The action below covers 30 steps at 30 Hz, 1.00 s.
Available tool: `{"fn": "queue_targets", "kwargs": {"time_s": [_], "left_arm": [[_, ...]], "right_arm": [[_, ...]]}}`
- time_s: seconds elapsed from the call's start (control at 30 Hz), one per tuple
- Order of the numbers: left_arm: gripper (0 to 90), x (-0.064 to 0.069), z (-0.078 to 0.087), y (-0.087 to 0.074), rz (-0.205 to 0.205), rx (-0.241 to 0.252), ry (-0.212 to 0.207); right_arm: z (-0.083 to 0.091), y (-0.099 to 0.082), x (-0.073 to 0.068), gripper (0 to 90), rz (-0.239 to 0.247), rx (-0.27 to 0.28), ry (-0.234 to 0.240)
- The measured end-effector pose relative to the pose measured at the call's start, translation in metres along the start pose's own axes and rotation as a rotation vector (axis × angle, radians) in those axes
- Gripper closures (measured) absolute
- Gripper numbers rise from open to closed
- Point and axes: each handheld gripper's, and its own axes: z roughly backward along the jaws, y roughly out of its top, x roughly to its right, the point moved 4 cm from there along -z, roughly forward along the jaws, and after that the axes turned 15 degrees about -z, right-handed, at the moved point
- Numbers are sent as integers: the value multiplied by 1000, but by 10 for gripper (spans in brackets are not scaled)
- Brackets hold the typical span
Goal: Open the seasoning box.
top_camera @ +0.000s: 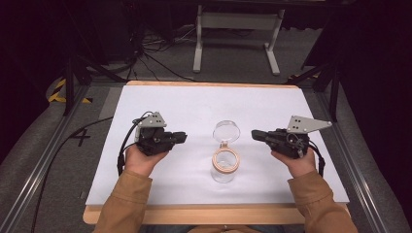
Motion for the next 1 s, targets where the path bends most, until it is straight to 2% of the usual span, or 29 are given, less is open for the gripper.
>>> {"fn": "queue_targets", "kwargs": {"time_s": [0.1, 0.13, 0.23, 0.37, 0.4, 0.5, 0.63, 0.73, 1.0], "left_arm": [[825, -4, 6, -2, 5, -8, 10], [824, -4, 7, -3, 19, 2, 16], [820, -8, 11, -6, 31, 3, 32], [815, -14, 13, -10, 32, -7, 51], [813, -14, 13, -11, 46, -15, 52], [807, -17, 13, -13, 38, -23, 62], [806, -27, 8, -25, 75, -63, 77], [804, -31, 5, -31, 100, -74, 75], [799, -41, -3, -45, 126, -106, 88]], "right_arm": [[8, 0, 10, 892, -8, -1, -34], [11, 0, 14, 891, -10, 0, -45], [19, -1, 25, 886, -36, 12, -71], [29, -4, 42, 880, -60, 13, -122], [32, -5, 46, 880, -71, 10, -136], [38, -11, 59, 876, -95, 4, -176], [44, -19, 75, 872, -131, 3, -216], [46, -26, 84, 863, -147, -20, -249], [40, -50, 106, 844, -190, -93, -305]]}}
